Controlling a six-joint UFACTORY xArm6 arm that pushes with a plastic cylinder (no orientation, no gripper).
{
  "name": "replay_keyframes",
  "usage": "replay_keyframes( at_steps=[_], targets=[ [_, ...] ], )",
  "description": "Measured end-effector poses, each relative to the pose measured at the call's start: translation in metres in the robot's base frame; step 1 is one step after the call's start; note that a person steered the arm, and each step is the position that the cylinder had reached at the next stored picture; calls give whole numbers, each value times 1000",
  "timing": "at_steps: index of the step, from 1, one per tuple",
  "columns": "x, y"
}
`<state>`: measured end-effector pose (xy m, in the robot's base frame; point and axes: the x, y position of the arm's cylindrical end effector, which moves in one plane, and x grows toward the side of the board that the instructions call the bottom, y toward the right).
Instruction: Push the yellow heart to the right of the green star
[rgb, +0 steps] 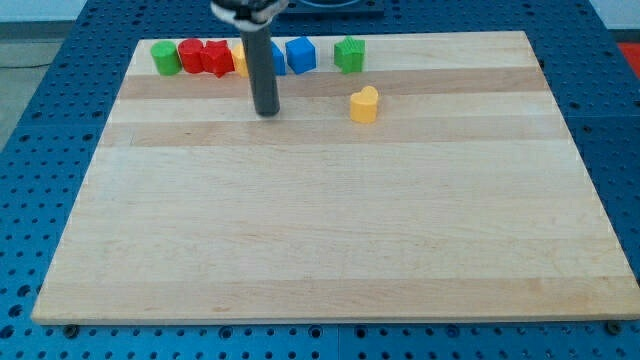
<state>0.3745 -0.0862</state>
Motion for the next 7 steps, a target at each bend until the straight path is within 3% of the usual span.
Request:
replay_keyframes(
  at_steps=[1, 3, 5, 7],
  targets=[
    [25, 51],
    [2, 136],
    [-22, 140],
    [-19, 81]
  ],
)
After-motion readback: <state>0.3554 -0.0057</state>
